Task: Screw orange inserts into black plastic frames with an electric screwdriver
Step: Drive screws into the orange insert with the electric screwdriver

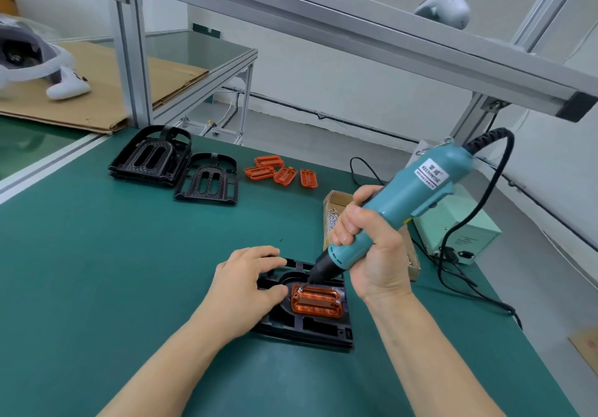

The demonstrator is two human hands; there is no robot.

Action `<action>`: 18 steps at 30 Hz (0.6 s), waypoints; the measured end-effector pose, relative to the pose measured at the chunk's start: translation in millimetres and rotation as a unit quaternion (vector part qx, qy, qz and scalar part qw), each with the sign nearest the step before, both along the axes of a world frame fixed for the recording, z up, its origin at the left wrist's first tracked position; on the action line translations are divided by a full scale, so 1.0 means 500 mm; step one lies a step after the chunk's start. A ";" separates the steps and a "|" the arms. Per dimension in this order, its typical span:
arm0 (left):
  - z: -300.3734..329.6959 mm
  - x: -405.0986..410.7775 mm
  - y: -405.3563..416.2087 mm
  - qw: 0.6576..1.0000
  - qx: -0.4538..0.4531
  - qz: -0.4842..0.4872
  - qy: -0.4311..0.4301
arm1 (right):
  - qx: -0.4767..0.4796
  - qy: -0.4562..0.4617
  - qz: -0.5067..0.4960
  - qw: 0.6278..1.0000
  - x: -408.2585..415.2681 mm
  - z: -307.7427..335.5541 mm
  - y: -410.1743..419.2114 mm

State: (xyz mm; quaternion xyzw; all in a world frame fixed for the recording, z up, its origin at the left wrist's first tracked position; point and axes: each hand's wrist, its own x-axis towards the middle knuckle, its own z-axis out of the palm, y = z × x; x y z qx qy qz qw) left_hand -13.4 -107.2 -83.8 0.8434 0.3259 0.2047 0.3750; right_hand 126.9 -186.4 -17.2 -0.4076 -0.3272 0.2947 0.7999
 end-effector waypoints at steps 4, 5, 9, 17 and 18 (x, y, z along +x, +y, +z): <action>-0.001 0.000 0.002 1.000 0.001 -0.001 0.000 | -0.012 -0.013 0.007 1.000 -0.001 -0.004 0.008; -0.001 0.001 0.002 1.000 0.002 -0.002 0.001 | -0.014 -0.017 0.008 1.000 -0.001 -0.005 0.009; -0.004 0.001 0.004 1.000 0.006 -0.003 0.002 | -0.016 -0.033 0.011 0.999 -0.003 -0.006 0.013; -0.007 0.002 0.004 1.000 0.006 -0.002 -0.003 | -0.041 -0.081 0.025 0.996 -0.002 0.000 0.021; -0.007 0.001 0.004 1.000 0.006 -0.002 -0.004 | -0.041 -0.085 0.028 0.995 -0.003 0.000 0.021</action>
